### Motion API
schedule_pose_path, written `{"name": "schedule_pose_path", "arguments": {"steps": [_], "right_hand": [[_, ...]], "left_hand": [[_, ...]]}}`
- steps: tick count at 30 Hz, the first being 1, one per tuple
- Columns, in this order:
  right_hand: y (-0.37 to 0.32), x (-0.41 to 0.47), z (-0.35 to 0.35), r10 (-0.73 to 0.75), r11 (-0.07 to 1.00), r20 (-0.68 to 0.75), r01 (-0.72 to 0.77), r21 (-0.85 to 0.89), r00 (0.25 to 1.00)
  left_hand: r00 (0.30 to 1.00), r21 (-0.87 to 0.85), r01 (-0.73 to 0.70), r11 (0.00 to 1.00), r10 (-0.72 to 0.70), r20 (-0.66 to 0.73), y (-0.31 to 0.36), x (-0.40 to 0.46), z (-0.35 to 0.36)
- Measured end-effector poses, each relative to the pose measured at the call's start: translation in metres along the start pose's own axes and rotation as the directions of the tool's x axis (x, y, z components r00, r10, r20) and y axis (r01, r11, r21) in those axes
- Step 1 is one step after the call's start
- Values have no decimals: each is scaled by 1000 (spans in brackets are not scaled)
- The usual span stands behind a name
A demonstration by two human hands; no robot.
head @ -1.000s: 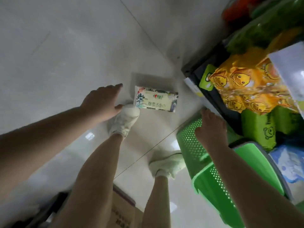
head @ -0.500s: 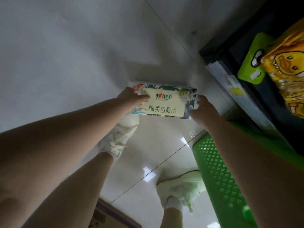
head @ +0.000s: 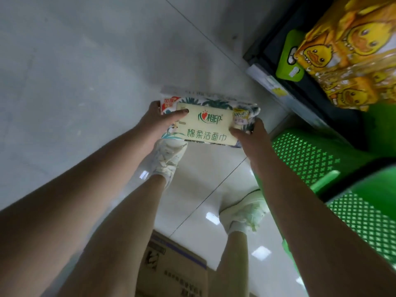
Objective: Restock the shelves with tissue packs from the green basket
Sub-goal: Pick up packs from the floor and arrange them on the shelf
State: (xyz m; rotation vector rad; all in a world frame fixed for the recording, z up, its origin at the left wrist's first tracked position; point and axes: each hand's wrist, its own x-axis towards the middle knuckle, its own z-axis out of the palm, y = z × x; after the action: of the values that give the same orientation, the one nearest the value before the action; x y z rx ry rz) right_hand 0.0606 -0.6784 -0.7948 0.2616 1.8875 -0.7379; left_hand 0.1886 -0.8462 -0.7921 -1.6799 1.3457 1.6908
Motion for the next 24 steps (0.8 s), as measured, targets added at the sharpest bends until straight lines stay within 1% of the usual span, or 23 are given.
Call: {"name": "schedule_pose_path", "arguments": {"steps": [2, 6, 8, 10, 13, 18, 24], "right_hand": [[-22, -36, -13, -55, 996, -37, 52, -66, 998], [-77, -116, -44, -221, 966, -71, 209, -150, 973], [-105, -158, -58, -272, 954, -90, 257, -153, 958], [-127, -204, -72, -324, 944, -115, 312, -106, 939], [-151, -275, -93, -381, 924, -170, 375, -67, 909], [-179, -393, -118, -481, 869, -215, 494, 9, 850], [-176, -503, -155, -605, 772, -284, 635, 19, 744]], "left_hand": [[998, -23, -54, 998, 54, -17, 19, -42, -8], [986, -92, -163, 982, 160, -46, 55, -129, -27], [975, -122, -221, 968, 214, -62, 76, -173, -37], [958, -148, -286, 947, 277, -75, 94, -219, -48], [914, -153, -402, 903, 388, -114, 121, -289, -60], [844, -132, -534, 835, 517, -145, 154, -396, -80], [737, -71, -676, 734, 671, -78, 171, -504, -85]]}}
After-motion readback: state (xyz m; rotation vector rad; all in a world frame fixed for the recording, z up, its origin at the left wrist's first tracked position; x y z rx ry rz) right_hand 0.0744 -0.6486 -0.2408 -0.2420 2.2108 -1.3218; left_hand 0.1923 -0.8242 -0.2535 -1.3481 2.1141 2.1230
